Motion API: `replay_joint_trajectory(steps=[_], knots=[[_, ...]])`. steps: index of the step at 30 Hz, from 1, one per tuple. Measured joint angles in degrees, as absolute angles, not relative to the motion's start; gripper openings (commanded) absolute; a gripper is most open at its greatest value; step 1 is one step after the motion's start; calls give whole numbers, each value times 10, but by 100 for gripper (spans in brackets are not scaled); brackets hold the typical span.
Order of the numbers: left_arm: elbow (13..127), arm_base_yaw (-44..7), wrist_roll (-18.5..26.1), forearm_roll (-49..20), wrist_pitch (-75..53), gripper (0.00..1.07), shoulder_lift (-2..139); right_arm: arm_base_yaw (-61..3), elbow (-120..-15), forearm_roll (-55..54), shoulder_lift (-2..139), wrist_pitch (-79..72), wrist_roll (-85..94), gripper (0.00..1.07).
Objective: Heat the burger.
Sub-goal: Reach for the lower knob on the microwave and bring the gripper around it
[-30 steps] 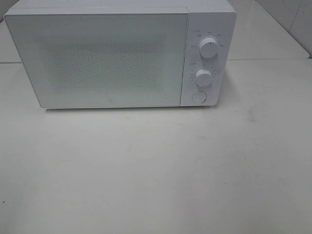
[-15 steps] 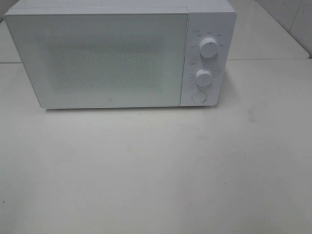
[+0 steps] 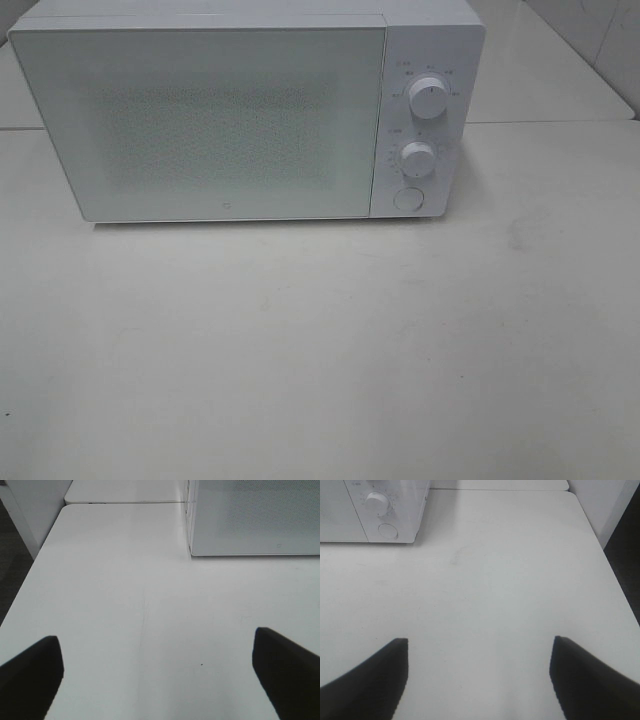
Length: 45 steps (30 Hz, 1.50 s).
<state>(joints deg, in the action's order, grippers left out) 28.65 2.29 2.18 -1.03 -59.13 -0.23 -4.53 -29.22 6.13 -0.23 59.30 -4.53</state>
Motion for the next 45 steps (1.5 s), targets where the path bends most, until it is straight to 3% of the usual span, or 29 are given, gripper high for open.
replay_joint_trajectory(steps=[27, 45], knots=[[286, 23, 22, -10, -591, 98, -2, -45, -299, 56, -1, 573, -48, 75], [286, 23, 22, -10, -591, 98, -2, -45, -304, 55, 163, 440, -48, 75]])
